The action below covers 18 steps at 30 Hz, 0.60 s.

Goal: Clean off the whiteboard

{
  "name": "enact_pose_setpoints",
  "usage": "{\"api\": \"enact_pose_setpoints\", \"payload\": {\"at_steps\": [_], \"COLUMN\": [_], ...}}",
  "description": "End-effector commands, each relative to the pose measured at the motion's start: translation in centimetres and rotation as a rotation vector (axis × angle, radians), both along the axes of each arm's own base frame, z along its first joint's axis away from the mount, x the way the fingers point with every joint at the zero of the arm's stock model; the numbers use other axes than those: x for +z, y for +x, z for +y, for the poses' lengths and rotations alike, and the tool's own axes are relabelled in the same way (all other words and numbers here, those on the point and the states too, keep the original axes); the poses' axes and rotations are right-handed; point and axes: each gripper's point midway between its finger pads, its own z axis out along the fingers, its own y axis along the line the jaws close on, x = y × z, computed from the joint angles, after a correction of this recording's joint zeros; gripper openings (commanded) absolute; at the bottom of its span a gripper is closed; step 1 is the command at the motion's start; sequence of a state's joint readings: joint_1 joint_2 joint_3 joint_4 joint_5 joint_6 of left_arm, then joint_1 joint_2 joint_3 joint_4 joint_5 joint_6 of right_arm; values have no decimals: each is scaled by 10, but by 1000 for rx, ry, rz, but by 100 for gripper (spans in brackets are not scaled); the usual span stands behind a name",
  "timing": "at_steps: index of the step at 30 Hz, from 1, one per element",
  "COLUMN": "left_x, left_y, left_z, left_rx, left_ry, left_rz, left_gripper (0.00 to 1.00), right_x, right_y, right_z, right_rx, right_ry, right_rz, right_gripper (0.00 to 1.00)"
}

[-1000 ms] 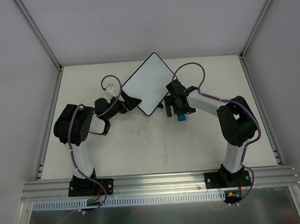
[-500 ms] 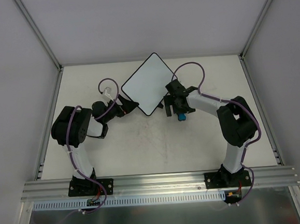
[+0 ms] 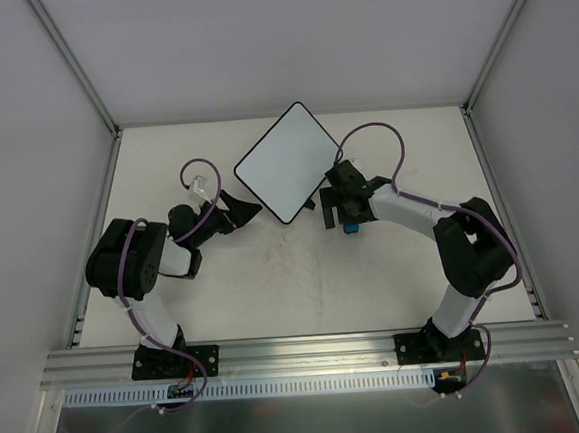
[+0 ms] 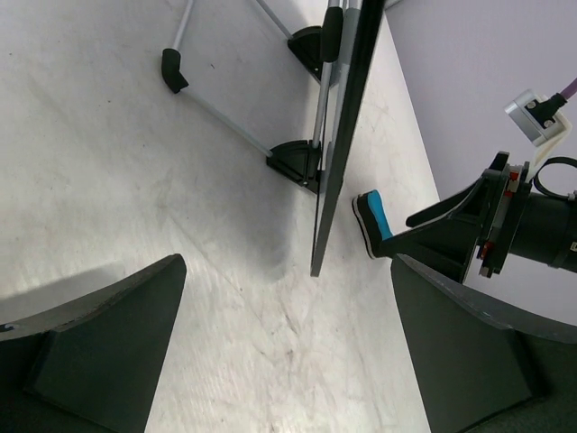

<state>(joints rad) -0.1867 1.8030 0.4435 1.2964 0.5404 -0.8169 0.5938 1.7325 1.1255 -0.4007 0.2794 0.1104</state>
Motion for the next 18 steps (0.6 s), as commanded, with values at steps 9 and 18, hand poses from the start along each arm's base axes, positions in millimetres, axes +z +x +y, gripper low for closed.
{"api": "enact_pose_setpoints", "payload": {"at_steps": [9,18], "left_x": [101,90], "left_y": [-32,-48], "left_z": [35,69], "left_rx": [56,205], "left_ry": [-2,219], "left_rz": [-440,-292], "left_gripper": [99,99], "right_x": [78,133], "right_y": [1,-10], "right_z": [-4,-20], "right_rx": [-4,31], "right_ry": [131,136], "right_rz": [-307,-469], "right_gripper": [99,99]}}
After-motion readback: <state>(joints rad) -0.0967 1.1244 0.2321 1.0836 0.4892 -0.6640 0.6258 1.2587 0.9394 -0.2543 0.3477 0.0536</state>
